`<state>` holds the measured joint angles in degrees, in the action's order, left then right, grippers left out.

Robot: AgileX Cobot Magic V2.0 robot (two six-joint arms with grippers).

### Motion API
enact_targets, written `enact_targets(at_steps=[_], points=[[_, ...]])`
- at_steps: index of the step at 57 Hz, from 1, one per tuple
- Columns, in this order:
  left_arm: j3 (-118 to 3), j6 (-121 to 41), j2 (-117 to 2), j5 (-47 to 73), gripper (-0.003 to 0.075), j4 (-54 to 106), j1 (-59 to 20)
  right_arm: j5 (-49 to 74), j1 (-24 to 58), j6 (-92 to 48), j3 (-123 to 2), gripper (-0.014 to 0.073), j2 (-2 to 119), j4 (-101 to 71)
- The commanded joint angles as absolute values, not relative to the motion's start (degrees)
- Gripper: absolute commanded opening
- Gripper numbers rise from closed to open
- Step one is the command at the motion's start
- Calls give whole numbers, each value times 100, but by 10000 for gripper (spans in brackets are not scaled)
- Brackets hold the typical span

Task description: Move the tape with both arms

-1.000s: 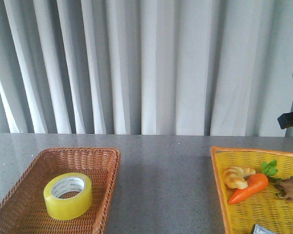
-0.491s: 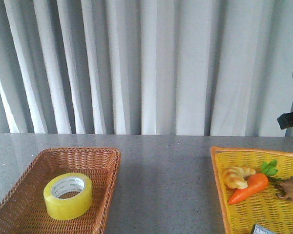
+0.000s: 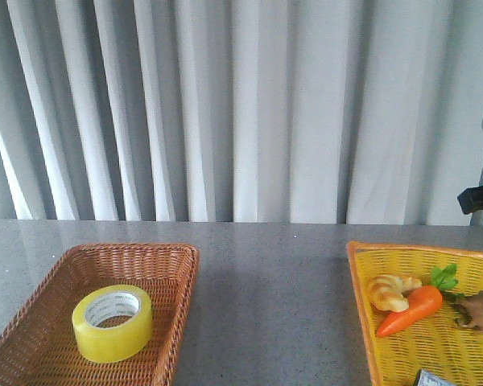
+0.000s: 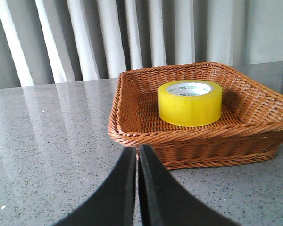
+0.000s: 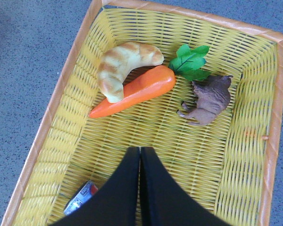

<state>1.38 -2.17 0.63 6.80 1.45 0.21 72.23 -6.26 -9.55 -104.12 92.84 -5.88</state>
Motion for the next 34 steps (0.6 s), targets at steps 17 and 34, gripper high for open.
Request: enact_targets(at_steps=[17, 34], points=[[103, 71, 161, 374, -6, 35, 155, 7005, -654, -957, -10545, -7, 9062, -622], [103, 606, 161, 374, -6, 35, 155, 7024, -654, -957, -10545, -7, 9062, -622]])
